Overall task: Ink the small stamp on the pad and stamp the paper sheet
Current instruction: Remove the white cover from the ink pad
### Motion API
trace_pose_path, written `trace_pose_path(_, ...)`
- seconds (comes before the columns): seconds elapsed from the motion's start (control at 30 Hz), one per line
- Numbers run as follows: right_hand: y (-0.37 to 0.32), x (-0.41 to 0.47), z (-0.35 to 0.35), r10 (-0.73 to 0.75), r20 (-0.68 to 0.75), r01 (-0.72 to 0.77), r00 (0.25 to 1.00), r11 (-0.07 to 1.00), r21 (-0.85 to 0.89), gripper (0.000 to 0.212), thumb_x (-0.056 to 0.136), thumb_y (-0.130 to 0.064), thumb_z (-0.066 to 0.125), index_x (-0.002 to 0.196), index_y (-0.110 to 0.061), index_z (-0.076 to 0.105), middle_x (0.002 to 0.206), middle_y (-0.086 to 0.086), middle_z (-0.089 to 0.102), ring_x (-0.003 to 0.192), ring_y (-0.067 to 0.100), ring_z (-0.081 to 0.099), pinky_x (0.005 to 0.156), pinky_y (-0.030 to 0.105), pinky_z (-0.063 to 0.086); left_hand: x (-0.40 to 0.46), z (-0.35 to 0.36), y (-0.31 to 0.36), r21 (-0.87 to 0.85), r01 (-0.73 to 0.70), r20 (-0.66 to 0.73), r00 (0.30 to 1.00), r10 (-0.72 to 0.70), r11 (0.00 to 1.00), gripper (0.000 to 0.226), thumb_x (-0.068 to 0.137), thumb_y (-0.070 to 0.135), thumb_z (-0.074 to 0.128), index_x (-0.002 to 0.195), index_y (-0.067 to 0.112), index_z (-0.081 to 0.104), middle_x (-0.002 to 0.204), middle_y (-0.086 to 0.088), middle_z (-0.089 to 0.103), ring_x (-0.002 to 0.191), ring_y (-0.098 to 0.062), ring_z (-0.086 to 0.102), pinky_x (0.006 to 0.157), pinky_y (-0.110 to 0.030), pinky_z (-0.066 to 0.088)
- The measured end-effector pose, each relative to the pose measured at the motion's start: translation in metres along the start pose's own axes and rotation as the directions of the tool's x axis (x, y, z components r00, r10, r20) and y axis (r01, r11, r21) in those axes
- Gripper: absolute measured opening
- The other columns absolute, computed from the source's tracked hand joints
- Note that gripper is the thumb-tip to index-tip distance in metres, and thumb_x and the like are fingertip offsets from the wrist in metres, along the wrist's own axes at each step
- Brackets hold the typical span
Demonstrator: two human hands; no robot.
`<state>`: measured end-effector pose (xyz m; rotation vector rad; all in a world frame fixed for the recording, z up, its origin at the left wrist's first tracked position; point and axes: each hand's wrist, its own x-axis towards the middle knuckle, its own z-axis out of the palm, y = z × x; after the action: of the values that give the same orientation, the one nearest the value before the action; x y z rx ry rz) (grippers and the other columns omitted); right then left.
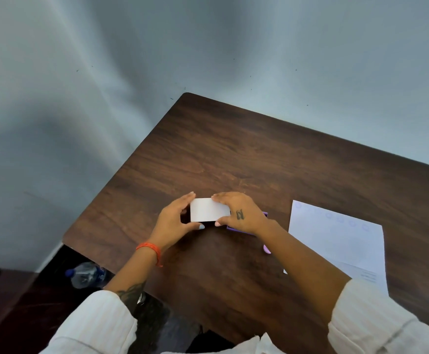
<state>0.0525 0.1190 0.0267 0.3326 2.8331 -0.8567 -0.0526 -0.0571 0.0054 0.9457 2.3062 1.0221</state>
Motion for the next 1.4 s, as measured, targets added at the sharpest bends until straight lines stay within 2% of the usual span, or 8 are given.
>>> trace_pose_path(0.17,-0.002,0.012,0.014,-0.02,0.036,0.021,0.999,0.998,-0.056,0.072,0.075,-0.033,0.07,0.136,-0.015,0.037,0.145,0.004,0.041,0.132,0.021,0.036,0.11,0.034,0.026,0.0,-0.003,-0.012,0.152,0.004,-0.002,1.0,-0.004,0.988,0.084,0.059,0.029,0.084,0.133,0.018,0.044,0.142,-0.001,0.045,0.126,-0.021,0.038,0.106,-0.038,0.038)
trace_pose_path(0.33,0.003,0.016,0.021,-0.023,0.061,0.027,0.998,0.998,-0.064,0.072,0.075,-0.034,0.07,0.136,-0.016,0.037,0.144,0.004,0.042,0.131,0.021,0.036,0.108,0.036,0.028,0.003,-0.004,-0.019,0.259,-0.011,0.019,1.0,0.007,0.966,0.082,0.06,0.039,0.082,0.131,0.02,0.046,0.141,0.0,0.044,0.127,-0.022,0.032,0.109,-0.036,0.027)
trace_pose_path(0.6,0.006,0.012,0.024,-0.022,0.062,0.025,0.998,0.999,-0.041,0.07,0.077,-0.035,0.068,0.137,-0.018,0.036,0.146,0.002,0.04,0.134,0.02,0.031,0.111,0.036,0.024,0.004,-0.004,-0.023,0.266,-0.017,0.019,1.0,0.013,0.964,0.079,0.059,0.041,0.082,0.128,0.023,0.049,0.14,0.002,0.043,0.126,-0.022,0.031,0.108,-0.04,0.028)
trace_pose_path(0.73,0.005,0.011,0.023,-0.027,0.079,0.03,0.997,0.999,-0.04,0.072,0.078,-0.035,0.067,0.139,-0.021,0.031,0.15,0.001,0.033,0.137,0.019,0.027,0.112,0.037,0.021,0.005,-0.004,-0.019,0.307,-0.002,0.042,0.999,-0.011,0.952,0.086,0.06,0.045,0.08,0.134,0.026,0.041,0.144,0.001,0.039,0.129,-0.022,0.029,0.108,-0.042,0.027)
trace_pose_path(0.9,0.009,-0.007,0.01,0.042,-0.192,0.004,0.98,0.972,0.234,0.066,0.073,-0.031,0.074,0.131,-0.021,0.045,0.143,0.003,0.044,0.131,0.019,0.039,0.109,0.035,0.027,0.003,-0.001,-0.004,0.32,0.006,-0.035,0.999,0.006,0.947,0.083,0.065,0.049,0.075,0.136,0.027,0.038,0.146,0.0,0.037,0.132,-0.024,0.03,0.108,-0.049,0.028)
trace_pose_path(1.03,0.021,-0.035,-0.013,0.254,-0.392,-0.049,0.884,0.884,0.464,0.048,0.072,-0.027,0.075,0.118,-0.025,0.059,0.125,0.002,0.062,0.115,0.014,0.055,0.097,0.023,0.038,0.004,0.012,0.019,0.241,-0.054,-0.087,0.993,0.077,0.969,0.074,0.07,0.04,0.075,0.134,0.024,0.042,0.144,-0.002,0.041,0.13,-0.024,0.034,0.108,-0.044,0.032)
trace_pose_path(1.27,0.042,-0.094,-0.03,0.441,-0.439,-0.109,0.783,0.791,0.602,0.04,0.077,-0.023,0.072,0.114,-0.018,0.061,0.12,0.007,0.064,0.105,0.012,0.059,0.084,0.019,0.046,-0.002,0.053,0.069,0.045,-0.255,-0.006,0.967,0.255,0.966,0.063,0.07,0.028,0.077,0.127,0.021,0.05,0.133,-0.003,0.051,0.122,-0.02,0.044,0.098,-0.039,0.046)
trace_pose_path(1.4,0.046,-0.121,-0.013,0.456,-0.439,-0.154,0.774,0.809,0.567,0.039,0.074,-0.025,0.074,0.111,-0.019,0.064,0.117,0.007,0.067,0.1,0.013,0.061,0.074,0.009,0.043,-0.013,0.082,0.084,0.011,-0.256,0.135,0.958,0.252,0.967,0.064,0.073,0.02,0.075,0.13,0.021,0.045,0.13,-0.004,0.052,0.113,-0.016,0.051,0.087,-0.02,0.047)
